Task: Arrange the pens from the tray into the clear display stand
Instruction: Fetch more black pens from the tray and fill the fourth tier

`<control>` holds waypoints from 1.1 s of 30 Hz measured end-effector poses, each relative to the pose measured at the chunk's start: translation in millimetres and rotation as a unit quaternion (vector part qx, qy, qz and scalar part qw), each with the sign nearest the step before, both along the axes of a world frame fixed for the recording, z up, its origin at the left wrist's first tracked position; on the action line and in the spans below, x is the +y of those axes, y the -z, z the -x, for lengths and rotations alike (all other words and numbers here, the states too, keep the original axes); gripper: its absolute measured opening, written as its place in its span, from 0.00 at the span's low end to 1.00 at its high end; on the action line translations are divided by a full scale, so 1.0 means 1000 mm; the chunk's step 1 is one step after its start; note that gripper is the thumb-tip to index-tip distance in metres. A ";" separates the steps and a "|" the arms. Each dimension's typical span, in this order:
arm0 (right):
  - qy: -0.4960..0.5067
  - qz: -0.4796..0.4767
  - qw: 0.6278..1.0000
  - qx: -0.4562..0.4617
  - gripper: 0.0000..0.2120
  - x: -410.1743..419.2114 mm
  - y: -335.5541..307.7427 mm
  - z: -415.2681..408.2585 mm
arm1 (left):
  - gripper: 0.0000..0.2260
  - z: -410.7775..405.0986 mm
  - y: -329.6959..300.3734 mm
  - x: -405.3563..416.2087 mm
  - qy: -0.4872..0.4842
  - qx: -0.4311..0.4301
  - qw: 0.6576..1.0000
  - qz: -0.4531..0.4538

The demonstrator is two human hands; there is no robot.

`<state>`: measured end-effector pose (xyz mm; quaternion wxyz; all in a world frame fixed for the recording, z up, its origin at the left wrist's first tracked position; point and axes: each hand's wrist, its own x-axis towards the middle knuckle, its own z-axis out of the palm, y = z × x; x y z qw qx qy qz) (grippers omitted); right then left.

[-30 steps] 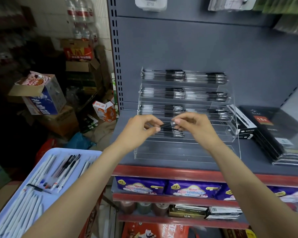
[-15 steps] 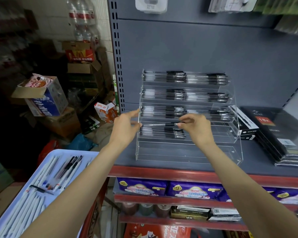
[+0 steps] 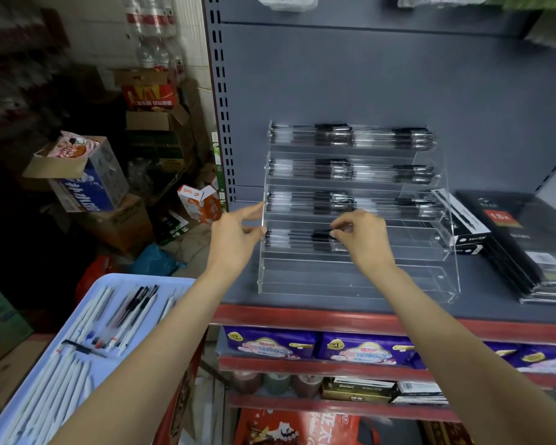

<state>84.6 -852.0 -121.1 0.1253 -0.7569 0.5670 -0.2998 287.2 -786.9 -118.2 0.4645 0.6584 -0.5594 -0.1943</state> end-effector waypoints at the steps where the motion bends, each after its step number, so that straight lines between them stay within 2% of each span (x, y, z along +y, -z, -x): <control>1: -0.007 0.000 1.000 -0.011 0.06 0.002 -0.002 -0.003 | 0.19 -0.001 0.000 0.001 0.002 0.006 1.000 0.004; 8: -0.110 0.000 0.986 -0.126 0.06 0.041 -0.022 -0.066 | 0.08 -0.044 0.012 0.028 0.014 0.044 0.999 0.015; 10: -0.146 0.008 0.983 -0.112 0.08 0.059 -0.021 -0.098 | 0.08 -0.069 0.020 0.043 -0.004 0.047 0.999 0.012; 13: -0.198 -0.007 0.977 -0.083 0.10 0.084 -0.010 -0.149 | 0.08 -0.111 0.038 0.069 -0.024 0.048 0.998 -0.040; 18: -0.234 -0.116 0.965 -0.032 0.11 0.112 0.048 -0.247 | 0.07 -0.200 0.075 0.110 -0.077 0.017 0.988 -0.134; 21: -0.205 -0.221 0.954 -0.002 0.14 0.120 0.095 -0.293 | 0.08 -0.250 0.105 0.129 -0.097 -0.018 0.975 -0.200; 24: -0.146 -0.288 0.946 -0.001 0.15 0.123 0.132 -0.327 | 0.10 -0.288 0.138 0.132 -0.058 -0.048 0.964 -0.256; 30: -0.062 -0.307 0.949 0.041 0.18 0.111 0.172 -0.376 | 0.08 -0.302 0.170 0.095 0.036 -0.161 0.935 -0.315; 33: -0.038 -0.309 0.947 0.083 0.14 0.104 0.184 -0.388 | 0.06 -0.298 0.179 0.082 0.046 -0.187 0.921 -0.338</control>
